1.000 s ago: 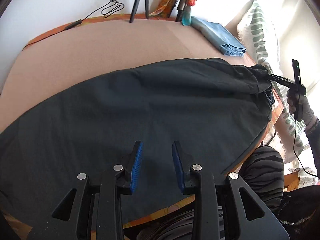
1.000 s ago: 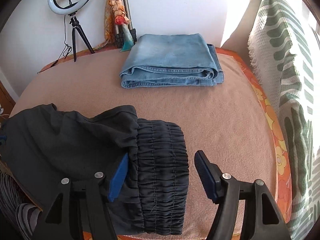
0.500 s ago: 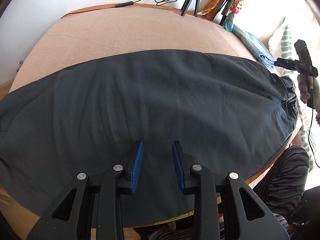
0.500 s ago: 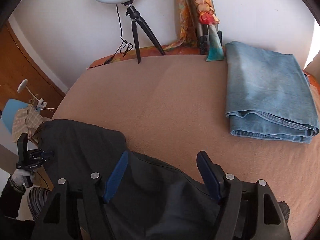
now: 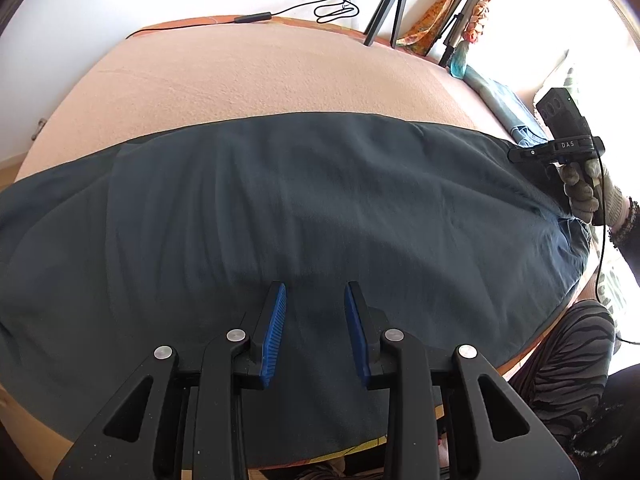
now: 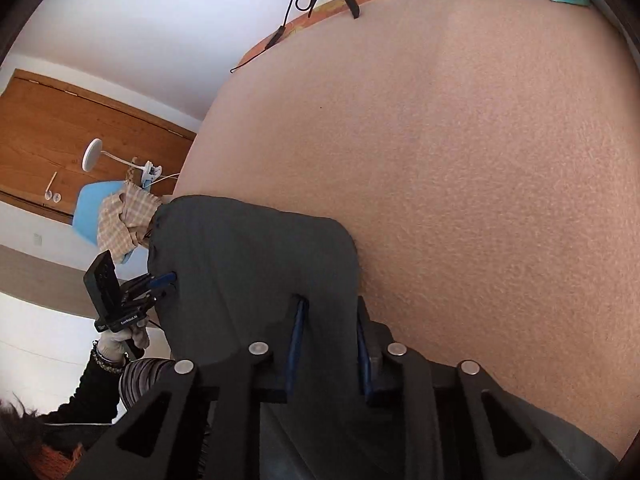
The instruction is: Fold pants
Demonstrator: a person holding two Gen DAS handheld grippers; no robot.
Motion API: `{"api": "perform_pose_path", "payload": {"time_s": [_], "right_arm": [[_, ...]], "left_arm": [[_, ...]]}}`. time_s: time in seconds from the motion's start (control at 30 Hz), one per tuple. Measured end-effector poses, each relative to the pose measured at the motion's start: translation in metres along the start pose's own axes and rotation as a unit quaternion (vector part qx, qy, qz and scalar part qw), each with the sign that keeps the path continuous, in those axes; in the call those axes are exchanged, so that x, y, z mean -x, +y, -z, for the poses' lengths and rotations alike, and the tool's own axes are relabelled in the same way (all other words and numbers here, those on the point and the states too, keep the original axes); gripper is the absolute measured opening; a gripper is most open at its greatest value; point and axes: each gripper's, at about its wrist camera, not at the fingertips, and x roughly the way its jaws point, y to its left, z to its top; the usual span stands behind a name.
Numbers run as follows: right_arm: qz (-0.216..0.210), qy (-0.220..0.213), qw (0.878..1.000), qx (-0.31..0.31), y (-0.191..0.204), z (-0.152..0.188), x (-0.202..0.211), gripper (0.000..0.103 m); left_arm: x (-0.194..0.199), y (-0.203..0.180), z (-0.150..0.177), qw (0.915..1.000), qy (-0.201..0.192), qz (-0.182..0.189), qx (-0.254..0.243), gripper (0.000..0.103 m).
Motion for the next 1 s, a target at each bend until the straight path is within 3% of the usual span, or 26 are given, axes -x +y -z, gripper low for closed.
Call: {"api": "perform_pose_path", "payload": {"time_s": [0.07, 0.17, 0.2, 0.3, 0.37, 0.43, 0.5, 0.57, 0.67, 0.7, 0.73, 0.77, 0.8, 0.83, 0.9, 1.0], "right_arm": [[0.052, -0.048, 0.996, 0.06, 0.028, 0.0, 0.011, 0.004], [0.134, -0.134, 0.964, 0.189, 0.08, 0.008, 0.035, 0.002], [0.147, -0.142, 0.955, 0.213, 0.087, 0.009, 0.036, 0.002], [0.185, -0.124, 0.946, 0.237, 0.083, 0.004, 0.021, 0.004], [0.223, -0.095, 0.936, 0.254, 0.073, 0.0, 0.008, 0.014], [0.203, -0.048, 0.95, 0.234, 0.057, -0.007, 0.006, 0.044], [0.14, -0.027, 0.971, 0.191, 0.042, -0.016, 0.011, 0.045], [0.086, -0.026, 0.987, 0.134, 0.026, -0.028, 0.016, 0.054], [0.007, -0.041, 0.999, 0.023, -0.011, -0.048, 0.02, 0.057], [-0.008, -0.043, 0.999, -0.012, -0.023, -0.054, 0.018, 0.056], [-0.022, -0.045, 0.998, -0.043, -0.034, -0.06, 0.014, 0.048], [-0.028, -0.046, 0.997, -0.064, -0.041, -0.063, 0.009, 0.038], [-0.027, -0.046, 0.996, -0.077, -0.044, -0.065, 0.004, 0.022], [-0.022, -0.054, 0.996, -0.074, -0.041, -0.065, 0.0, 0.014], [0.017, -0.059, 0.997, -0.037, -0.022, -0.064, -0.003, 0.002], [0.088, -0.101, 0.989, 0.067, 0.022, -0.064, 0.012, 0.0]], "left_arm": [[0.001, 0.0, 0.0, 1.0, -0.001, 0.0, -0.001, 0.028], [0.001, 0.0, 0.001, 1.0, -0.003, 0.001, 0.001, 0.028], [0.002, 0.0, 0.001, 1.0, -0.004, 0.001, 0.002, 0.028], [0.002, 0.002, 0.002, 1.0, -0.007, 0.004, 0.005, 0.028], [0.002, 0.003, 0.003, 0.9999, -0.008, 0.004, 0.008, 0.028], [0.002, 0.003, 0.003, 1.0, -0.007, 0.002, 0.006, 0.028], [0.002, 0.002, 0.003, 1.0, -0.005, -0.001, 0.001, 0.028], [0.002, 0.0, 0.002, 1.0, -0.003, -0.002, 0.0, 0.028], [0.001, -0.002, 0.001, 1.0, -0.003, -0.004, -0.003, 0.028], [0.001, -0.003, 0.002, 1.0, -0.003, -0.003, -0.003, 0.03], [0.001, -0.004, 0.002, 1.0, -0.003, -0.002, -0.005, 0.032], [0.001, -0.005, 0.002, 1.0, -0.004, -0.004, -0.007, 0.032], [0.0, -0.006, 0.002, 0.9999, -0.004, -0.006, -0.01, 0.033], [0.0, -0.008, 0.002, 0.9999, -0.004, -0.006, -0.012, 0.035], [0.0, -0.008, 0.002, 0.9999, -0.002, 0.003, -0.011, 0.043], [0.005, -0.006, 0.002, 1.0, 0.001, 0.001, -0.005, 0.046]]}}
